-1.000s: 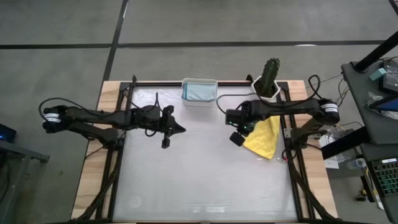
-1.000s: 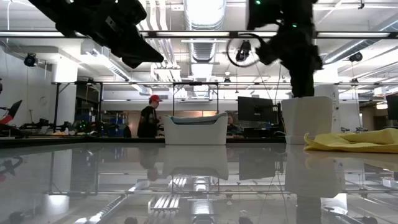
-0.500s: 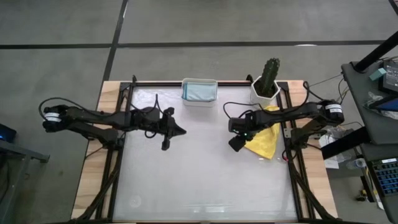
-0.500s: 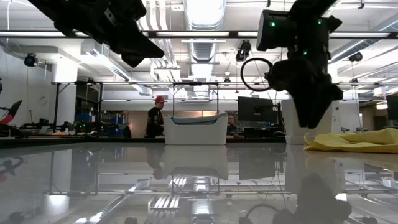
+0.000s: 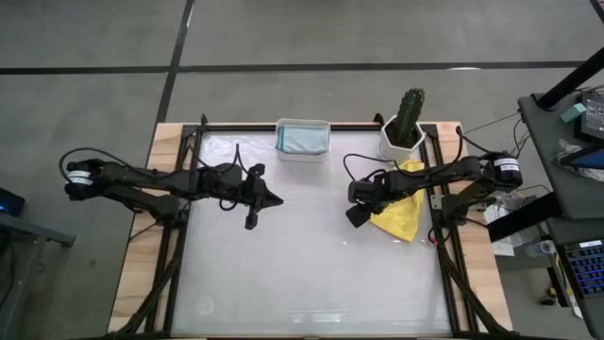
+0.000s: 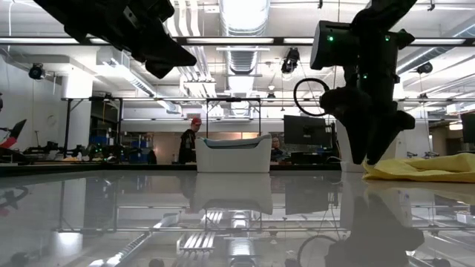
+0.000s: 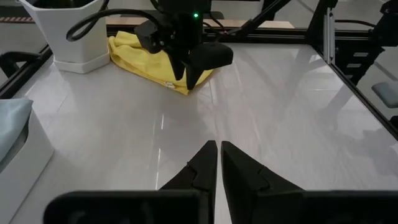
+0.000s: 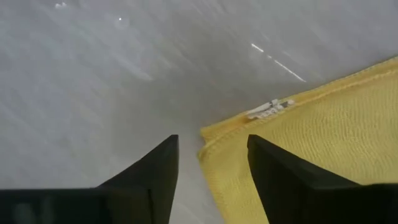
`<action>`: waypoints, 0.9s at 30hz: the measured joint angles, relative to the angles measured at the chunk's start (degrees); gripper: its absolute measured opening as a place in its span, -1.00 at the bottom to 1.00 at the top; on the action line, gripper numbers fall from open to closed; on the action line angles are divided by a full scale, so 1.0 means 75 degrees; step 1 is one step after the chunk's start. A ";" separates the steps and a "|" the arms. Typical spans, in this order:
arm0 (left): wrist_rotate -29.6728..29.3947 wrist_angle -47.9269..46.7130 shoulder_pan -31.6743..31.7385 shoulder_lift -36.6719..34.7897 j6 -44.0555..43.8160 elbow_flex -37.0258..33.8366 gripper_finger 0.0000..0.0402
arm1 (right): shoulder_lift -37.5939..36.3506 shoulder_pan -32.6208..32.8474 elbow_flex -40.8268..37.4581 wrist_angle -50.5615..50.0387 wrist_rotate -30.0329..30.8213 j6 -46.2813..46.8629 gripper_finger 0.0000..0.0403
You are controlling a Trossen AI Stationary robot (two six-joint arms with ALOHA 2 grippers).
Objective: Fold microfiber towels
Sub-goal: Fold the yellow cloth
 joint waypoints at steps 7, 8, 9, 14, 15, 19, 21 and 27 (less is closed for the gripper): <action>0.0000 0.0000 -0.0006 0.0000 0.0004 0.0000 -0.96 | 0.0003 0.0000 -0.0074 0.0143 0.0158 -0.0002 -0.39; 0.0000 0.0000 -0.0006 0.0000 0.0004 0.0000 -0.96 | 0.0003 0.0000 -0.0077 0.0138 0.0162 -0.0003 -0.45; 0.0000 0.0000 -0.0006 0.0000 0.0004 0.0000 -0.96 | 0.0003 0.0000 -0.0083 0.0140 0.0162 -0.0014 -0.51; 0.0000 0.0000 -0.0003 0.0000 0.0004 0.0000 -0.96 | 0.0003 0.0000 -0.0083 0.0163 0.0174 -0.0260 -0.88; 0.0000 0.0000 -0.0003 0.0000 0.0003 0.0000 -0.96 | 0.0003 0.0000 -0.0083 0.0163 0.0177 -0.0308 -0.92; 0.0000 0.0015 -0.0003 0.0000 0.0010 0.0000 -0.96 | -0.0039 0.0015 -0.0008 0.0132 0.0313 -0.0608 -0.95; -0.0008 0.0047 -0.0003 0.0000 0.0013 0.0000 -0.96 | -0.0110 0.0017 0.0199 0.0148 0.0342 -0.0831 -0.96; -0.0027 0.0262 0.0000 0.0003 0.0013 0.0000 -0.96 | -0.0172 0.0252 0.1372 0.0160 0.0310 -0.2119 -0.96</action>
